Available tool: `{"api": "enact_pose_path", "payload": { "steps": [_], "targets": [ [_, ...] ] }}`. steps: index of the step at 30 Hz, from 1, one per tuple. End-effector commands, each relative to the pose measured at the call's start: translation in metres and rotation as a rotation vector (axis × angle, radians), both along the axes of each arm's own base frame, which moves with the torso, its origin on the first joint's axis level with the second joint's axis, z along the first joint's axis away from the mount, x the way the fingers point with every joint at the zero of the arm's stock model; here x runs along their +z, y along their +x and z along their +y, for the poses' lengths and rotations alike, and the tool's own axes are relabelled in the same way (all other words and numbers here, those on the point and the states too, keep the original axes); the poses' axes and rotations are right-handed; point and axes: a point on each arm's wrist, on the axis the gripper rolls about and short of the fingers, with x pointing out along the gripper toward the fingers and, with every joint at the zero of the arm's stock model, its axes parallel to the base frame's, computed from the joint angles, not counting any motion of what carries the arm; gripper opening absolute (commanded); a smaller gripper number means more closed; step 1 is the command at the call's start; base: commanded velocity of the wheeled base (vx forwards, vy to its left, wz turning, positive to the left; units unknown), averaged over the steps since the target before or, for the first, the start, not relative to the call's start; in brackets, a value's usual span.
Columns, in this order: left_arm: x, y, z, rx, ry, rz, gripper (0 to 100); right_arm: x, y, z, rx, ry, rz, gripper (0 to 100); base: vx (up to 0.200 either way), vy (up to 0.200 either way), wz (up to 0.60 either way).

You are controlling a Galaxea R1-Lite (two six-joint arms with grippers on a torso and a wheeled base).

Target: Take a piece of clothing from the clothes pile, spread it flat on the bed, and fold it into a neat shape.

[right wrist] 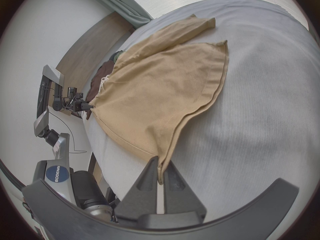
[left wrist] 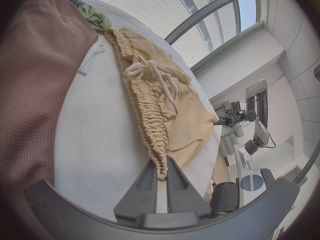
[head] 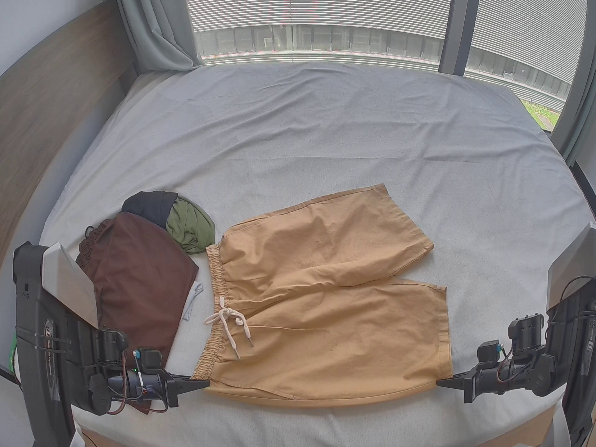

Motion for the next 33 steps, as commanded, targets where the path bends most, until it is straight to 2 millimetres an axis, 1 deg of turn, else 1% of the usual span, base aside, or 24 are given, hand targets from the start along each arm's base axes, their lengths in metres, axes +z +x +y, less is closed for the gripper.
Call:
{"api": "enact_pose_path", "payload": {
  "steps": [1, 7, 8, 10, 12, 14, 18, 21, 22, 29, 33],
  "targets": [
    [0.004, 0.008, -0.002, -0.01, -0.009, -0.037, 0, 0.005, -0.001, 0.001, -0.004, 0.022, -0.011, 0, 0.0, 0.0, 0.0],
    [0.025, 0.015, -0.008, 0.008, -0.053, -0.063, 0, 0.015, 0.007, 0.004, -0.038, 0.067, -0.079, 0, 0.0, 0.0, 0.0],
    [0.026, 0.015, -0.008, 0.008, -0.055, -0.062, 0, 0.015, 0.007, 0.004, -0.039, 0.068, -0.079, 0, 0.0, 0.0, 0.0],
    [0.036, 0.021, -0.011, 0.018, -0.081, -0.076, 0, 0.018, 0.01, 0.004, -0.048, 0.082, -0.105, 0, 0.0, 0.0, 0.0],
    [0.039, 0.022, -0.011, 0.021, -0.087, -0.08, 0, 0.018, 0.01, 0.005, -0.044, 0.089, -0.106, 0, 0.0, 0.0, 0.0],
    [0.045, 0.023, -0.013, 0.025, -0.101, -0.088, 0, 0.025, 0.011, 0.005, -0.03, 0.117, -0.128, 0, 0.0, 0.0, 0.0],
    [0.052, 0.025, -0.014, 0.023, -0.109, -0.106, 0, 0.031, 0.013, 0.007, -0.027, 0.132, -0.149, 0, 0.0, 0.0, 0.0],
    [0.052, 0.025, -0.014, 0.023, -0.109, -0.106, 0, 0.031, 0.013, 0.007, -0.027, 0.132, -0.149, 0, 0.0, 0.0, 0.0],
    [0.056, 0.026, -0.016, 0.019, -0.116, -0.119, 0, 0.037, 0.013, 0.009, -0.024, 0.145, -0.166, 0, 0.0, 0.0, 0.0],
    [0.069, 0.027, -0.022, 0.012, -0.141, -0.134, 0, 0.049, 0.015, 0.012, -0.028, 0.17, -0.202, 0, 0.0, 0.0, 0.0],
    [0.072, 0.03, -0.022, 0.013, -0.144, -0.151, 0, 0.054, 0.016, 0.014, -0.035, 0.19, -0.206, 0, 0.0, 0.0, 0.0]
  ]
}}
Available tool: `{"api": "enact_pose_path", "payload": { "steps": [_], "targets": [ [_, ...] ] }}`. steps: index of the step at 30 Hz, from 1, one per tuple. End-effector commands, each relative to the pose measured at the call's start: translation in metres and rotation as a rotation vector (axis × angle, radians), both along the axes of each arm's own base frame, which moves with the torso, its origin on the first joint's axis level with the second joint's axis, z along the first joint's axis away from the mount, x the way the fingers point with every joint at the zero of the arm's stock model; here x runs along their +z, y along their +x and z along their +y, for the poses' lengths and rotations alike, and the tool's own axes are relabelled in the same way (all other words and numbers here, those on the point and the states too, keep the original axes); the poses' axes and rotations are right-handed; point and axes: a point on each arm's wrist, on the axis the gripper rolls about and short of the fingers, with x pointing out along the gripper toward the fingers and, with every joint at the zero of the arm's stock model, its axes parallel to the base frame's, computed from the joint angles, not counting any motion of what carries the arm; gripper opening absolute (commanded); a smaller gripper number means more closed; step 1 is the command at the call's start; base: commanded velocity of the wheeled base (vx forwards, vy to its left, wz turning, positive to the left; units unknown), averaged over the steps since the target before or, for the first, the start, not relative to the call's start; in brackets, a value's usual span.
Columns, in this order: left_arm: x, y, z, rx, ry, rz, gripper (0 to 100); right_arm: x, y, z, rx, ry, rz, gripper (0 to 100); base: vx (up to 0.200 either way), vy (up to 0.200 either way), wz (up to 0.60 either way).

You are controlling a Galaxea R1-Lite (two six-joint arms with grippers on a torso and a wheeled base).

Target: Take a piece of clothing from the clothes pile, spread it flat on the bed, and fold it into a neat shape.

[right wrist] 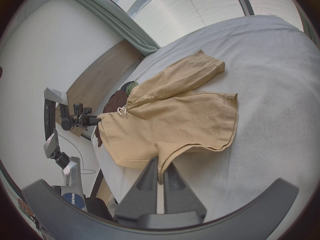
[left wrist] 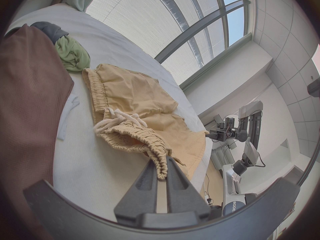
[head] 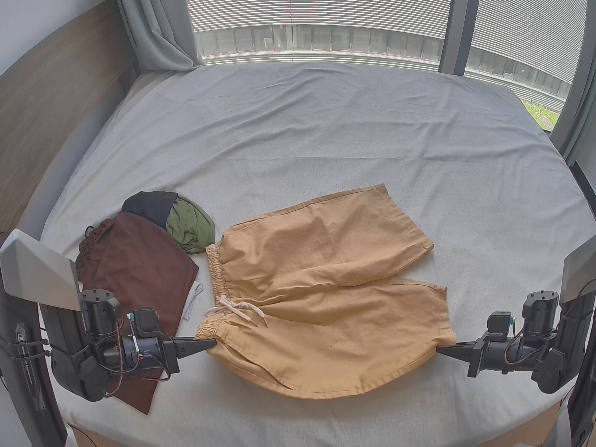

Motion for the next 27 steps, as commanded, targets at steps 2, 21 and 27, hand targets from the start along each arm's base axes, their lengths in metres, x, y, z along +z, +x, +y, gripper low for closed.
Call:
{"api": "enact_pose_path", "payload": {
  "steps": [2, 21, 27],
  "targets": [
    [0.008, 0.005, -0.001, -0.001, -0.003, -0.048, 0, 0.011, 0.001, 0.003, 0.005, 0.018, -0.04, 0, 0.0, 0.0, 0.0],
    [0.02, 0.017, 0.0, 0.04, -0.04, -0.065, 0, 0.032, 0.007, 0.004, -0.02, 0.067, -0.108, 0, 0.0, 0.0, 0.0],
    [0.022, 0.023, 0.001, 0.045, -0.042, -0.089, 0, 0.041, 0.007, 0.004, -0.023, 0.079, -0.146, 0, 0.0, 0.0, 0.0]
  ]
}}
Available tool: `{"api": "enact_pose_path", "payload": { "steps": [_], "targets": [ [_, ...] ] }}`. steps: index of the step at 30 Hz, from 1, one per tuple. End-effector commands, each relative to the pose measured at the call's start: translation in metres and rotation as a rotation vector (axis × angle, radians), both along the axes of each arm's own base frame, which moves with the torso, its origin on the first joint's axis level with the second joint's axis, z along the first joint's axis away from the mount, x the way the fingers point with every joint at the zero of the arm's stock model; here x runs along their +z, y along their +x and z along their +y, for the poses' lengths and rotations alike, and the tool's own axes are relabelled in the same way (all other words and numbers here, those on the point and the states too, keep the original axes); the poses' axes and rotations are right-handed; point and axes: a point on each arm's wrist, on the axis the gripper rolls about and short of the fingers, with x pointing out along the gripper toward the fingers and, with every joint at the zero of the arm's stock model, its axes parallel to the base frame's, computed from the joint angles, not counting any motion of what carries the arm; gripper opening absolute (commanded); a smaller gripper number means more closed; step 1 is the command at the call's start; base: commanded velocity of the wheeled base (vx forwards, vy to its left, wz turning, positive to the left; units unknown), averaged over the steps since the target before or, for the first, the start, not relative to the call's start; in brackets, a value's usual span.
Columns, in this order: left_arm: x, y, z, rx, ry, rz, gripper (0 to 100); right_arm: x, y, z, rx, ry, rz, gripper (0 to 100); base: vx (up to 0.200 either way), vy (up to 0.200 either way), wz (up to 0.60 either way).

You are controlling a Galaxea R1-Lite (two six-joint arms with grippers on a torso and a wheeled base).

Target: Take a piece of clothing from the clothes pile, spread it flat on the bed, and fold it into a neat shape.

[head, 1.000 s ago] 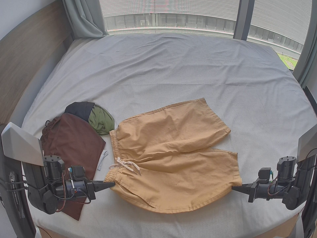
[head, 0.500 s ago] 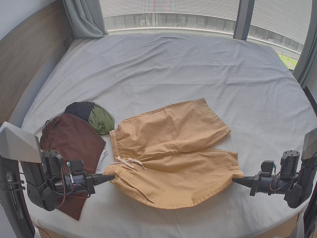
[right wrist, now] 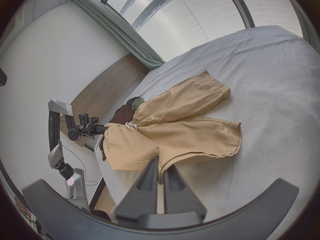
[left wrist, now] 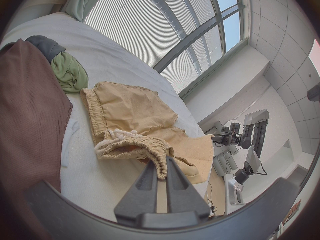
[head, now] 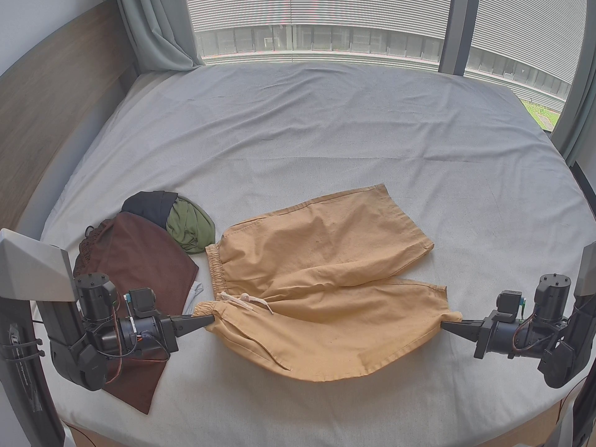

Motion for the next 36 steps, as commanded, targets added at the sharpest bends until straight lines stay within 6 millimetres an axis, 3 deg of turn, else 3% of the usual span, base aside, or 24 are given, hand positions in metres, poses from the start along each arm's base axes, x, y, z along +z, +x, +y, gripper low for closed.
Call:
{"api": "enact_pose_path", "payload": {
  "steps": [1, 22, 36],
  "targets": [
    [0.003, 0.003, 0.0, 0.004, -0.001, -0.02, 0, 0.01, 0.001, 0.0, -0.005, 0.014, -0.037, 0, 0.0, 0.0, 0.0],
    [0.014, 0.006, 0.001, 0.03, -0.023, -0.033, 0, 0.04, 0.02, 0.001, -0.037, 0.118, -0.125, 0, 0.0, 0.0, 0.0],
    [0.026, 0.016, 0.0, 0.138, -0.063, -0.025, 0, 0.061, 0.048, 0.003, -0.055, 0.171, -0.219, 0, 0.0, 0.0, 0.0]
  ]
}}
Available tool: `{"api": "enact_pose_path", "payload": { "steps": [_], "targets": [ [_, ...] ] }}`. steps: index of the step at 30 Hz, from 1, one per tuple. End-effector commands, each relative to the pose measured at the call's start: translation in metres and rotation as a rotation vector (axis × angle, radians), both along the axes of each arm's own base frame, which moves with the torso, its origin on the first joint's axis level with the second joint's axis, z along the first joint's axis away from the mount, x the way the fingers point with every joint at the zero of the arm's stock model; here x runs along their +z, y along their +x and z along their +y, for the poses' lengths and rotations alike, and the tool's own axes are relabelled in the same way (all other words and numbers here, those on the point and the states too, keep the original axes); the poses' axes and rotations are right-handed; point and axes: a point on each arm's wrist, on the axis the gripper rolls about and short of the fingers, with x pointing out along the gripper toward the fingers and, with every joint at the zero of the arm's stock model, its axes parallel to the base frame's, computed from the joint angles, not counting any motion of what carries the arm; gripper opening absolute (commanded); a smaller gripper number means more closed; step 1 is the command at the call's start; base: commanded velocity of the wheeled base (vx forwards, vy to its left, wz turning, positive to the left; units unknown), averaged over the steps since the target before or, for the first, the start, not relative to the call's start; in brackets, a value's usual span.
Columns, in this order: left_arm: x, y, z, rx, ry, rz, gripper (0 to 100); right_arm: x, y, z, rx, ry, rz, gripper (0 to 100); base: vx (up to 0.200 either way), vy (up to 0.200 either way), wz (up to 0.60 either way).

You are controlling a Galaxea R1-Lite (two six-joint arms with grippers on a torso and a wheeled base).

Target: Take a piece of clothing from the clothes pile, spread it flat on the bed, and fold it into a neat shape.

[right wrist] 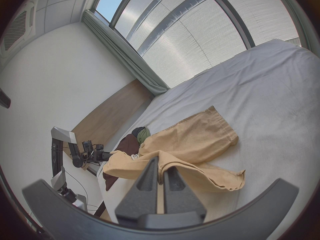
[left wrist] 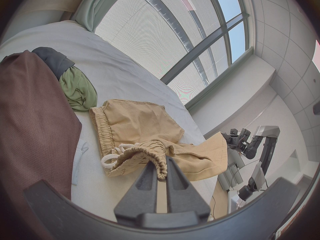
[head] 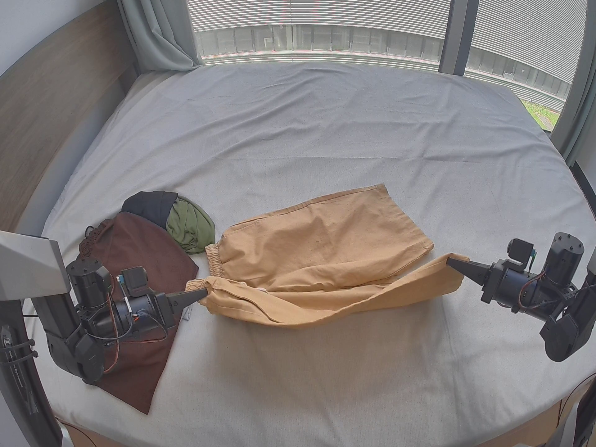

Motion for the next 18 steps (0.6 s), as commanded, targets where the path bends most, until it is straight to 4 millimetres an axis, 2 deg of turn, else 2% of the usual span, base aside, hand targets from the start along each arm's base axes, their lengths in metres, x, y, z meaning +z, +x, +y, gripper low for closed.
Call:
{"api": "enact_pose_path", "payload": {
  "steps": [1, 9, 18],
  "targets": [
    [0.006, 0.003, -0.001, 0.018, -0.023, -0.002, 0, 0.008, 0.009, 0.001, 0.001, 0.012, -0.039, 0, 0.0, 0.0, 0.0],
    [0.008, 0.006, -0.003, 0.062, -0.028, 0.0, 0, 0.011, 0.026, 0.002, -0.002, 0.04, -0.054, 0, 0.0, 0.0, 0.0],
    [0.01, 0.012, -0.006, 0.095, -0.043, -0.002, 0, 0.025, 0.052, 0.003, -0.005, 0.064, -0.08, 0, 0.0, 0.0, 0.0]
  ]
}}
